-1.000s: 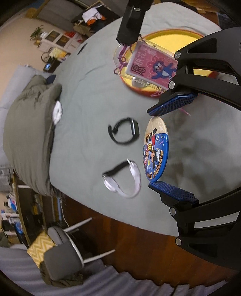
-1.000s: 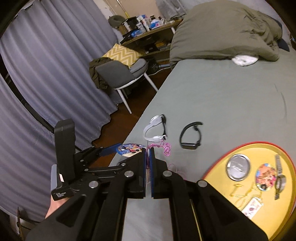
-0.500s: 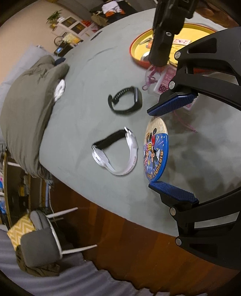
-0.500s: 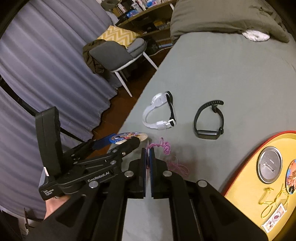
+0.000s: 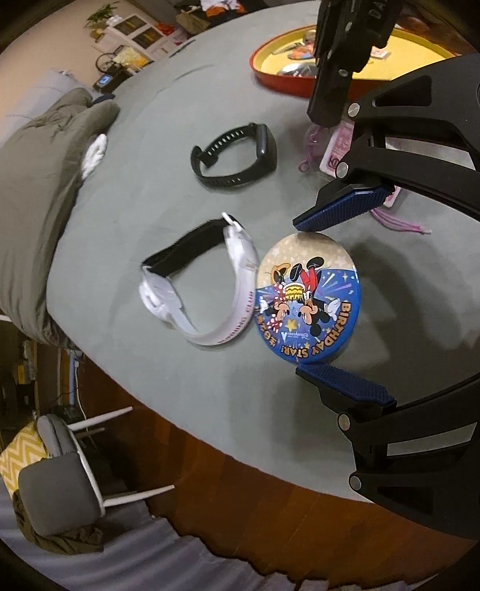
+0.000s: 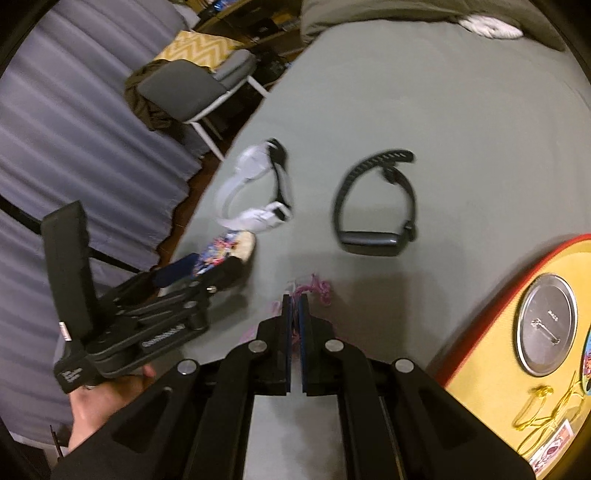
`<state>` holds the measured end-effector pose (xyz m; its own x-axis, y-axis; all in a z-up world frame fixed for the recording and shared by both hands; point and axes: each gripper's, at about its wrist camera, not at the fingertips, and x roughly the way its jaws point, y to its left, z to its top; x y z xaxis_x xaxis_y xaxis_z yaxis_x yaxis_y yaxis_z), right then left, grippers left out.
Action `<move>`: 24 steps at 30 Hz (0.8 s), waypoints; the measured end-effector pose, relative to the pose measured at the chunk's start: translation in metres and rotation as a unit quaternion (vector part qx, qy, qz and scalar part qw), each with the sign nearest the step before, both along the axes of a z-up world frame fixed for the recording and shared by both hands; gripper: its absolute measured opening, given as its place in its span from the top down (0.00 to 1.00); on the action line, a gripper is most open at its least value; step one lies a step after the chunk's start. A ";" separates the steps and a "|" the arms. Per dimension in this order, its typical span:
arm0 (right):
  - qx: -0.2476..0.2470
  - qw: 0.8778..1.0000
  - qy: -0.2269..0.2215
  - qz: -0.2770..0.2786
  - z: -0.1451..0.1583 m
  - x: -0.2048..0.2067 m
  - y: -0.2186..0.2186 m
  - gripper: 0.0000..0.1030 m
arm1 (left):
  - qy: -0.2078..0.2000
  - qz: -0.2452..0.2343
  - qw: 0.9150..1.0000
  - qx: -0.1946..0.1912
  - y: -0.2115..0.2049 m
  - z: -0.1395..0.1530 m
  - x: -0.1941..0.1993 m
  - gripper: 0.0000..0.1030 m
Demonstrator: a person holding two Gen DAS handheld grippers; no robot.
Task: Organize jewelry
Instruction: 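Carry the blue badge and pink card holder onto the bed beside the tray with both tools, then open both grippers to set the badge and card holder on the bed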
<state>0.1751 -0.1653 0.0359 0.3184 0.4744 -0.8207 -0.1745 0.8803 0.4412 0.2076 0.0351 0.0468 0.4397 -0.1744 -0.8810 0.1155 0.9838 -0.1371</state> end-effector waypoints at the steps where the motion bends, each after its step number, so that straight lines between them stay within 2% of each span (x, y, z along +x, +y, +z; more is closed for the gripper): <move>1: -0.006 1.000 0.004 -0.002 -0.003 0.001 -0.001 0.96 | 0.001 0.000 1.000 0.004 -0.001 -0.003 0.001 0.32; 7: -0.039 0.999 0.019 -0.017 -0.021 0.003 -0.008 0.96 | -0.002 -0.005 1.000 0.023 -0.006 -0.007 0.002 0.32; 9: -0.042 0.999 0.026 -0.020 -0.027 0.003 -0.011 0.96 | -0.004 -0.005 0.999 0.034 -0.006 -0.007 0.001 0.38; 16: -0.055 0.998 0.026 -0.022 -0.031 -0.001 -0.014 0.96 | -0.007 -0.012 0.999 0.046 -0.006 -0.007 -0.003 0.41; 20: -0.056 0.998 0.022 -0.033 -0.028 0.000 -0.017 0.96 | -0.009 -0.012 0.999 0.042 -0.006 -0.005 -0.005 0.41; 23: -0.040 0.998 0.017 -0.040 -0.023 0.001 -0.018 0.96 | -0.014 0.000 0.999 0.029 -0.002 0.001 -0.008 0.40; 24: -0.036 0.998 0.015 -0.040 -0.021 0.002 -0.017 0.96 | -0.017 0.005 1.000 0.025 0.000 0.004 -0.010 0.33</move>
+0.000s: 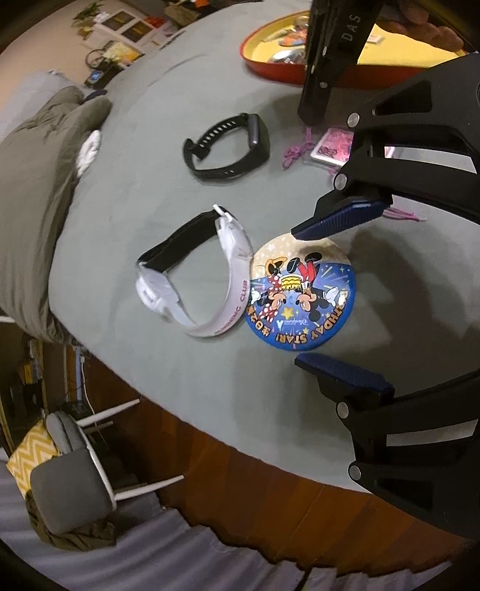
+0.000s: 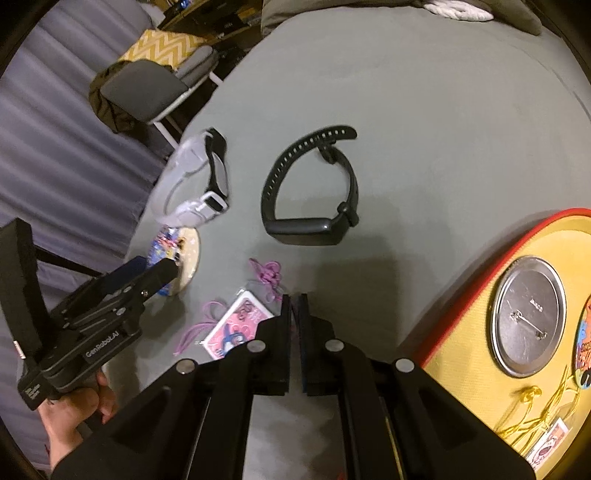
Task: Organize jewelry
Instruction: 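Open both grippers to set the badge and card holder on the bed, then move the left tool to the white card holder while the right tool reaches the silver watch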
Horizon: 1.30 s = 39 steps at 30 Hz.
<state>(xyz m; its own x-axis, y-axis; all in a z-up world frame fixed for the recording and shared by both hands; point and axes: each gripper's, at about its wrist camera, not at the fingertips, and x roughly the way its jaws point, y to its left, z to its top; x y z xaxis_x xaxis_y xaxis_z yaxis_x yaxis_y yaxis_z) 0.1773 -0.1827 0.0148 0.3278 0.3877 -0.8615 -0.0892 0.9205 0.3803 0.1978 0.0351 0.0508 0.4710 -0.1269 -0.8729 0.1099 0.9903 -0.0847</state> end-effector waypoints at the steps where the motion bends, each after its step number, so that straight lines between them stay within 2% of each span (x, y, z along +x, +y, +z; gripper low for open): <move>1: 0.002 1.000 -0.003 0.000 0.003 0.000 -0.001 0.96 | -0.004 0.003 1.000 -0.001 0.001 0.002 -0.001 0.22; 2: 0.005 1.000 -0.005 0.000 0.006 -0.002 -0.002 0.90 | -0.006 0.005 1.000 0.000 0.001 0.004 -0.002 0.19; 3: 0.007 1.000 -0.006 0.001 0.009 -0.002 -0.003 0.70 | -0.012 0.006 1.000 0.002 0.001 0.007 -0.005 0.18; 5: 0.009 1.000 -0.017 -0.003 0.017 -0.006 -0.005 0.43 | -0.014 0.007 1.000 0.006 -0.001 0.009 -0.007 0.15; 9: 0.010 0.999 -0.041 -0.002 0.036 -0.014 -0.009 0.42 | -0.020 0.008 1.000 0.020 -0.006 0.014 -0.014 0.11; 12: -0.018 0.997 -0.070 0.005 0.054 -0.024 -0.010 0.41 | -0.028 0.012 0.999 0.022 -0.007 0.021 -0.017 0.10; 16: -0.081 0.990 -0.116 0.012 0.078 -0.042 -0.014 0.27 | -0.040 0.011 0.999 0.010 -0.014 0.036 -0.025 0.09; 18: -0.098 0.987 -0.130 0.013 0.087 -0.051 -0.022 0.24 | -0.048 0.003 0.999 0.005 -0.021 0.043 -0.031 0.08; 25: -0.147 0.977 -0.155 -0.003 0.107 -0.078 -0.058 0.21 | -0.074 -0.056 0.996 0.015 -0.074 0.066 -0.052 0.08; 33: -0.141 0.973 -0.176 -0.039 0.119 -0.104 -0.114 0.21 | -0.072 -0.106 0.992 -0.019 -0.131 0.080 -0.072 0.06; 39: -0.113 0.977 -0.158 -0.088 0.105 -0.108 -0.169 0.21 | -0.061 -0.145 0.987 -0.011 -0.171 0.075 -0.082 0.06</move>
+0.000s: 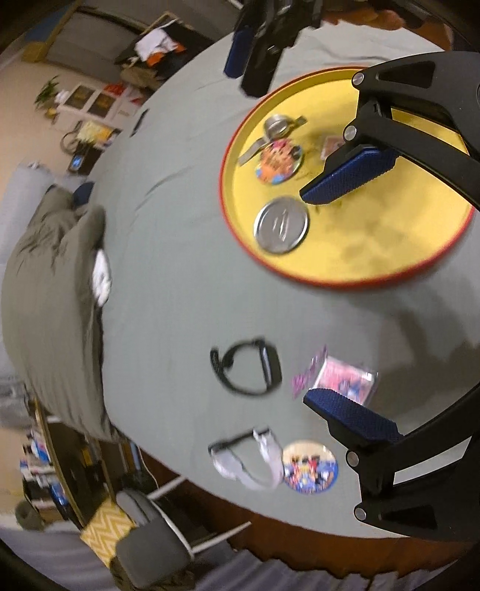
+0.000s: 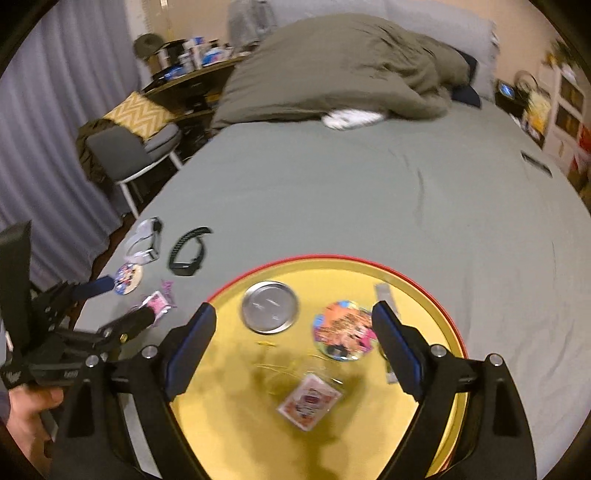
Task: Organize jewelry
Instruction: 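Move the left tool to the white card holder while the right tool reaches the silver watch, then close the right gripper on the silver mesh watch while the left gripper grasps the white card holder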
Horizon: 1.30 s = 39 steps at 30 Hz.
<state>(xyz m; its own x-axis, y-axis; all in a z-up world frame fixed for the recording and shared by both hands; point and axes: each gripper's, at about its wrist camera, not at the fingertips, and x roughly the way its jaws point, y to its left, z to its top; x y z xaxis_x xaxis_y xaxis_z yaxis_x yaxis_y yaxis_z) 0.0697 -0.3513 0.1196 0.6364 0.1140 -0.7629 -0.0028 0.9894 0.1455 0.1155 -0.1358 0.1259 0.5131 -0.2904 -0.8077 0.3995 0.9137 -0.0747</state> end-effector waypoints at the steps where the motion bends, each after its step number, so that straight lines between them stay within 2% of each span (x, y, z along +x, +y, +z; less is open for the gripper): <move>1: 0.006 1.000 0.005 -0.006 -0.003 0.000 -0.008 0.21 | 0.003 -0.011 1.000 0.007 -0.011 -0.003 -0.002 0.06; 5: 0.018 0.999 0.019 -0.023 -0.012 0.000 -0.035 0.21 | 0.012 -0.045 0.999 0.023 -0.040 -0.012 -0.008 0.06; 11: 0.025 0.998 0.040 -0.045 -0.028 -0.001 -0.067 0.21 | 0.040 -0.092 0.995 0.025 -0.086 -0.030 -0.024 0.06; 18: 0.035 0.995 0.073 -0.055 -0.051 0.001 -0.092 0.21 | 0.049 -0.146 0.986 0.067 -0.139 -0.057 -0.047 0.06; 23: 0.110 0.989 0.087 -0.051 -0.063 -0.001 -0.111 0.21 | 0.053 -0.172 0.979 0.101 -0.160 -0.078 -0.058 0.06; 29: 0.166 0.980 0.101 -0.047 -0.073 0.000 -0.126 0.34 | 0.067 -0.175 0.976 0.112 -0.171 -0.096 -0.060 0.06; 36: 0.179 0.977 0.109 -0.029 -0.084 0.006 -0.123 0.47 | 0.076 -0.171 0.977 0.105 -0.172 -0.101 -0.056 0.05; 39: 0.183 0.977 0.108 -0.034 -0.088 0.010 -0.125 0.48 | 0.078 -0.180 0.975 0.104 -0.172 -0.101 -0.056 0.05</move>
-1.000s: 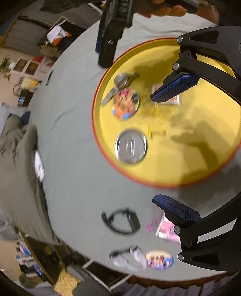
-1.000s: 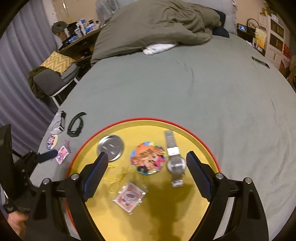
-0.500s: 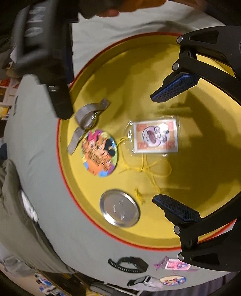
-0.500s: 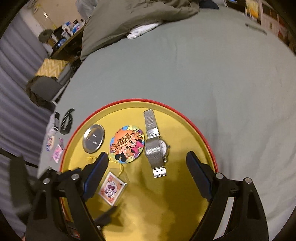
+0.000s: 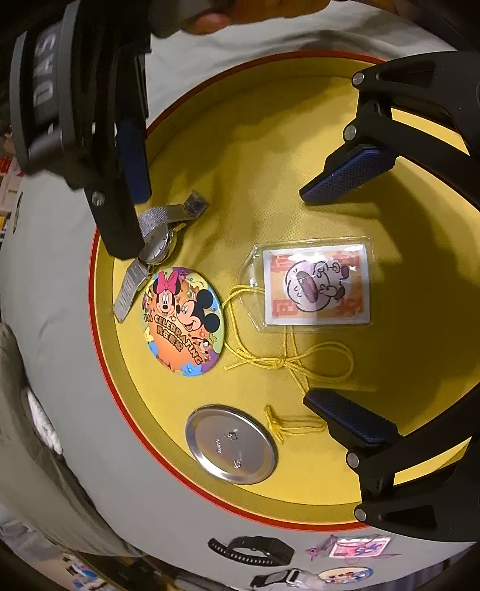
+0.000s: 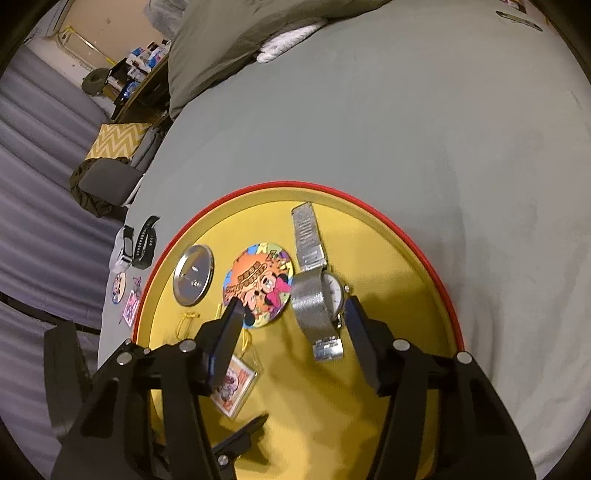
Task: Organize jewelry
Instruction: 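Close the right gripper on the silver mesh watch while the left gripper grasps the white card holder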
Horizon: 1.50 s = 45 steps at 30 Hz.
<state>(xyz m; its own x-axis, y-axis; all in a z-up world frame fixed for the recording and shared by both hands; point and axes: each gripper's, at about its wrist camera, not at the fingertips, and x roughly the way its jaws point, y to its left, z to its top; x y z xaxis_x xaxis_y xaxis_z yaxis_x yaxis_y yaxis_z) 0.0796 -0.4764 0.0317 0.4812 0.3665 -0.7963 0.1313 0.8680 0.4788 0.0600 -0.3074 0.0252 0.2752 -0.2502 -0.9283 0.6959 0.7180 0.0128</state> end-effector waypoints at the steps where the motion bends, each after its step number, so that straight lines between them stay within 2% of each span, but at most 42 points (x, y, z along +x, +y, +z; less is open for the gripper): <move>1: 0.001 1.000 0.000 -0.002 -0.002 0.001 -0.001 0.48 | 0.000 -0.003 1.000 -0.001 0.000 0.000 0.001 0.05; 14: 0.004 1.000 0.000 0.002 -0.009 0.008 -0.003 0.50 | -0.002 -0.033 0.999 -0.006 0.003 -0.001 0.003 0.06; 18: 0.012 1.000 0.005 0.012 -0.012 0.008 -0.002 0.72 | -0.003 -0.032 0.999 -0.008 0.003 0.000 0.004 0.07; 31: 0.040 0.999 -0.004 0.028 -0.009 0.013 0.006 0.73 | -0.001 -0.034 0.999 -0.007 0.003 0.000 0.004 0.07; 32: 0.046 0.999 -0.004 0.029 -0.010 0.013 0.007 0.75 | -0.001 -0.034 0.999 -0.007 0.004 0.000 0.004 0.08; 33: 0.050 0.998 -0.003 0.029 -0.011 0.013 0.008 0.84 | -0.001 -0.035 0.999 -0.007 0.003 0.000 0.004 0.07; 35: 0.068 0.997 -0.001 0.034 -0.014 0.015 0.010 0.90 | 0.000 -0.035 0.999 -0.007 0.003 -0.001 0.004 0.07; 41: 0.105 0.994 0.001 0.028 -0.019 0.018 0.012 0.95 | 0.000 -0.035 0.999 -0.007 0.003 -0.002 0.004 0.08; 45: 0.108 0.994 0.000 0.025 -0.018 0.019 0.012 0.95 | 0.000 -0.037 0.999 -0.006 0.002 -0.003 0.003 0.08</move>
